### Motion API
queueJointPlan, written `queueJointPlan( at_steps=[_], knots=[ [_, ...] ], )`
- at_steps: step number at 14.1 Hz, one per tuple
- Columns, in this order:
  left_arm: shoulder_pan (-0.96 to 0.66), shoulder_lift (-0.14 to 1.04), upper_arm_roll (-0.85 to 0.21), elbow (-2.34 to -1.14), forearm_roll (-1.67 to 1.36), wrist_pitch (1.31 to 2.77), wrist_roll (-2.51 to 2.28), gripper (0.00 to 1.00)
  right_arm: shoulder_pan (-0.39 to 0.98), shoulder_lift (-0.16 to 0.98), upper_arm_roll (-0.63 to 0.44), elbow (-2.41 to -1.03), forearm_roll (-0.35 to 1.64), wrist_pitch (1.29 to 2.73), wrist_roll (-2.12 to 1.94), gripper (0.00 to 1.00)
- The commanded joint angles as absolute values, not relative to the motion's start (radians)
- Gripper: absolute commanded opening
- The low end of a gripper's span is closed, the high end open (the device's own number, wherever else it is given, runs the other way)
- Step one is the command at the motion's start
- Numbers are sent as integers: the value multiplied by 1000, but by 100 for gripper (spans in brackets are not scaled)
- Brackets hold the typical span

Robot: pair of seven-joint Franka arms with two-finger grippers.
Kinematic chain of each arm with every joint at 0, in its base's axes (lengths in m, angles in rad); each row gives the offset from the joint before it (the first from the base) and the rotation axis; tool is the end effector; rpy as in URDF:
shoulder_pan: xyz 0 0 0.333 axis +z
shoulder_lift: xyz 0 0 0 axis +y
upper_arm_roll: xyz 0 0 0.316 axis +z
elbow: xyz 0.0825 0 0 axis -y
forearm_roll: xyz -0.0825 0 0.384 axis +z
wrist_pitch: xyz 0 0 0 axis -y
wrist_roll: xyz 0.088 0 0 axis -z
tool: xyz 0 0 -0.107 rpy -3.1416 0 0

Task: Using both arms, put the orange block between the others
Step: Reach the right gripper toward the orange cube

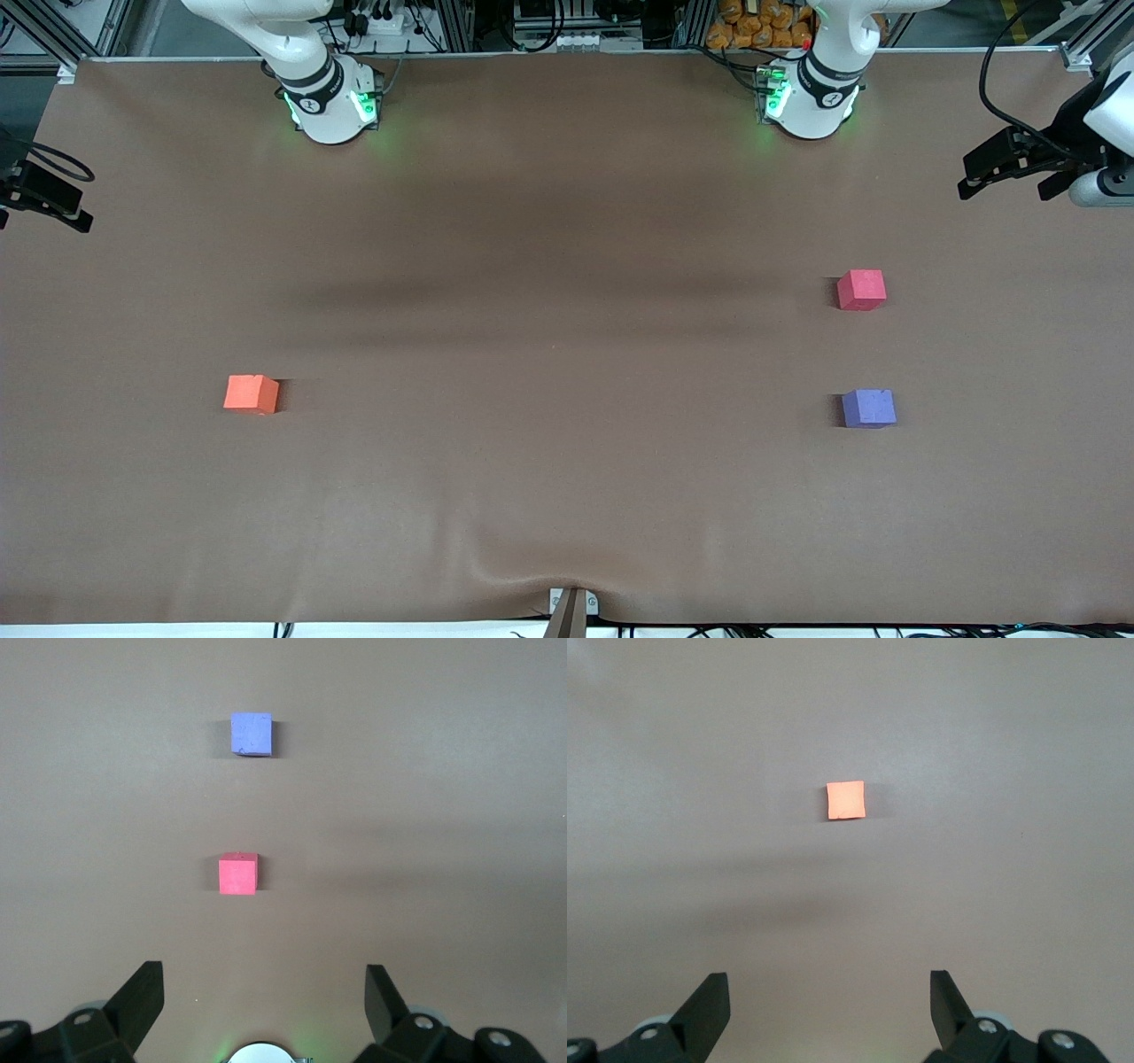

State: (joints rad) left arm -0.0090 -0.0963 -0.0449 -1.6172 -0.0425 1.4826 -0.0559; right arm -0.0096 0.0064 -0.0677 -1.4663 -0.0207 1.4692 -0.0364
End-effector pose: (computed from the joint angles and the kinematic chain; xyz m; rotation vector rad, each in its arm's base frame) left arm 0.5139 -0.0338 0.6468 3.1050 -0.0010 -0.0628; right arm 0.5444 -0.0444 0.6609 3.1201 -0.0670 -0.0073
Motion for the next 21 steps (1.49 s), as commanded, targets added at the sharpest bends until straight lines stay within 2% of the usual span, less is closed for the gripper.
queueJointPlan(
  at_steps=[1,7,11,13,21],
  knots=[
    [-6,-84,-49,-1591,-20,1473,-46,100,-20,-20,-51,-1500,-41,1479,-29,100],
    [-3,-80,-49,-1585,-21,1473,-37,100,-20,-12,-51,-1511,-40,1471,-28,100],
    [-3,-80,-49,-1595,-21,1471,-34,100,-25,9,-51,-1609,-40,1551,-23,100],
    [-2,-80,-49,-1600,-21,1471,-31,100,-29,61,-54,-1661,-41,1636,-18,100],
    [-2,-72,-49,-1609,-21,1470,-23,100,-43,331,-52,-1664,-43,1874,-20,100]
  ],
)
